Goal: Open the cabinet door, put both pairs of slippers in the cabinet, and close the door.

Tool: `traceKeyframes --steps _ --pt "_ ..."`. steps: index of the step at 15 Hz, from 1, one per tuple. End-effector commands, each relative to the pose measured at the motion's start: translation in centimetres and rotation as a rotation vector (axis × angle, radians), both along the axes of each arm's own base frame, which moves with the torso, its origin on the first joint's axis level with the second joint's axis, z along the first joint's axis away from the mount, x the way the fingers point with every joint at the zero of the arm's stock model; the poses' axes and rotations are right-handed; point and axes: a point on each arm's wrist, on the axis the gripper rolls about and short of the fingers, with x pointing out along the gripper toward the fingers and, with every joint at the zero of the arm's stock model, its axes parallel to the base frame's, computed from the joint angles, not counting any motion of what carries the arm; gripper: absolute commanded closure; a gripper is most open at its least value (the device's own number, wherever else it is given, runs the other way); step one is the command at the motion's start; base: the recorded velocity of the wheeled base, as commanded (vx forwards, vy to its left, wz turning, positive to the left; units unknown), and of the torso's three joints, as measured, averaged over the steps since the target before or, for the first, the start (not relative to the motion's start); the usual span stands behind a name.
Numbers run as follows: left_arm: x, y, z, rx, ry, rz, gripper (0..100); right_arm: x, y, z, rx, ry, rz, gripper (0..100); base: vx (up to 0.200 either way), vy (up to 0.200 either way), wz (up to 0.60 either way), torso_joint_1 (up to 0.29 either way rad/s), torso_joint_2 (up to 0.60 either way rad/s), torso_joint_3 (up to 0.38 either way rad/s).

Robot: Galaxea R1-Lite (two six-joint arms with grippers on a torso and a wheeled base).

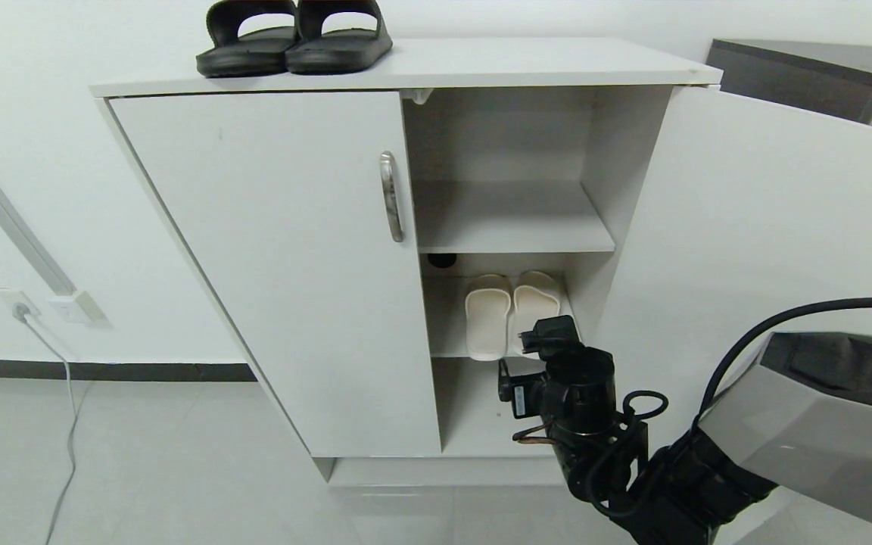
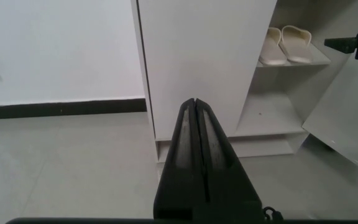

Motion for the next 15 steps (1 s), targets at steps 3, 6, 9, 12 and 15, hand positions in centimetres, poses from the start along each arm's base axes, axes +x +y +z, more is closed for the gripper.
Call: traceKeyframes --steps 3,6,9,12,15 --pt "0.0 0.0 0.0 0.0 0.0 0.0 100 -0.09 0.01 -0.02 -0.002 0.0 -0.004 0 0.0 0.0 0.0 0.002 0.0 0.123" --pt "0.0 0.0 0.0 0.0 0.0 0.0 100 -0.11 -0.02 0.02 -0.001 -0.001 -0.006 0 0.0 0.0 0.0 0.002 0.0 0.19" --pt "0.0 0.0 0.0 0.0 0.0 0.0 100 -0.06 0.03 0.1 0.0 -0.003 -0.006 0 0.0 0.0 0.0 0.001 0.01 0.206" --pt "0.0 0.0 0.0 -0.001 0.0 0.0 100 -0.09 0.0 0.05 -0.001 -0.002 -0.006 0 0.0 0.0 0.0 0.002 -0.01 0.107" --pt "0.0 0.0 0.0 -0.001 0.0 0.0 100 -0.04 -0.04 -0.01 -0.001 -0.001 -0.008 0 0.0 0.0 0.0 0.006 0.01 0.054"
